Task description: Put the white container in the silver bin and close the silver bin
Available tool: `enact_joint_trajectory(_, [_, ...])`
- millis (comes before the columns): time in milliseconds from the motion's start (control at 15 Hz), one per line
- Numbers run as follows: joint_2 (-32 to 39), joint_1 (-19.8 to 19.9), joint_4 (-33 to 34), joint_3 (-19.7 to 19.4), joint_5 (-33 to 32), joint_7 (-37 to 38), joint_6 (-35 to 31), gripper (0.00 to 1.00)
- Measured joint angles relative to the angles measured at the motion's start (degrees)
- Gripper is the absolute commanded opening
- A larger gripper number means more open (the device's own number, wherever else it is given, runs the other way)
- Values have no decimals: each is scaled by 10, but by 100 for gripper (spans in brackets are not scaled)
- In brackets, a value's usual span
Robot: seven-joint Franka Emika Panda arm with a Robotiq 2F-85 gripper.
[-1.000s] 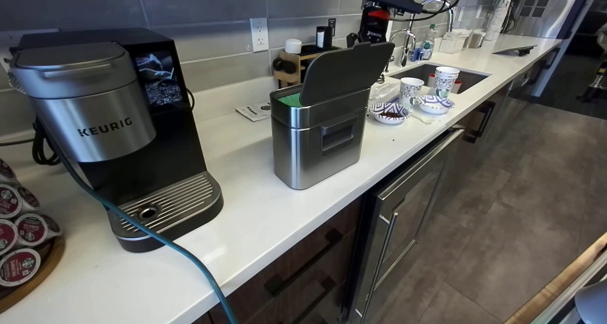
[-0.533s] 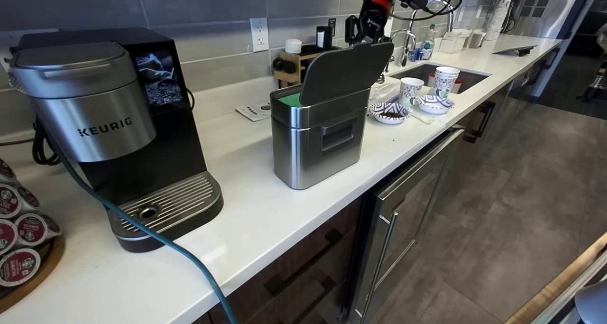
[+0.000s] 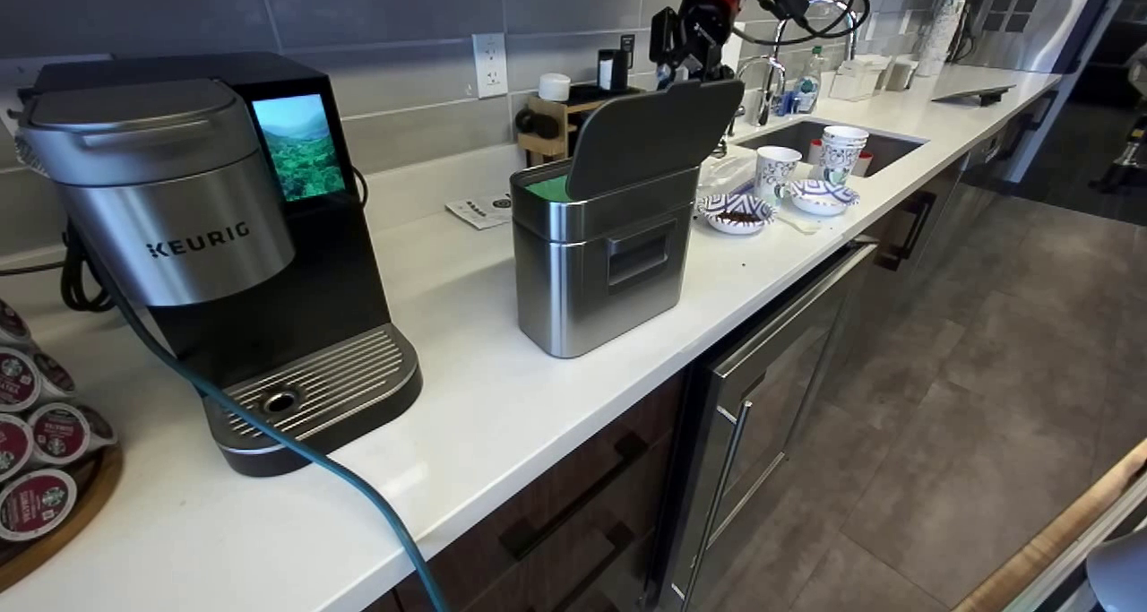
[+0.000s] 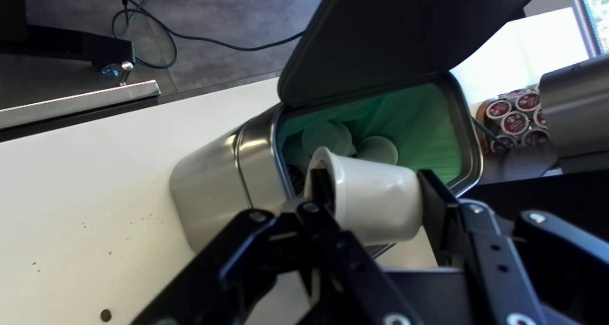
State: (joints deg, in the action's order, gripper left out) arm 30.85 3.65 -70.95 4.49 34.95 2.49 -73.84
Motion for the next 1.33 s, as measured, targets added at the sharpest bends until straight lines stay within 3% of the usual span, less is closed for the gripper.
enact_joint_trajectory(400, [11, -3, 0, 9, 28, -17, 0, 24])
enact_joint_trajectory(533, [15, -5, 0, 12, 35, -19, 0, 74])
enact_joint_trajectory(667, [18, -7, 1, 14, 40, -21, 0, 81])
enact_joint_trajectory(800, [21, -9, 1, 15, 43, -23, 1, 97])
enact_joint_trajectory(1133, [24, -9, 3, 14, 46, -25, 1, 100])
enact_joint_trajectory(1333, [24, 1, 6, 13, 49, -29, 36, 100])
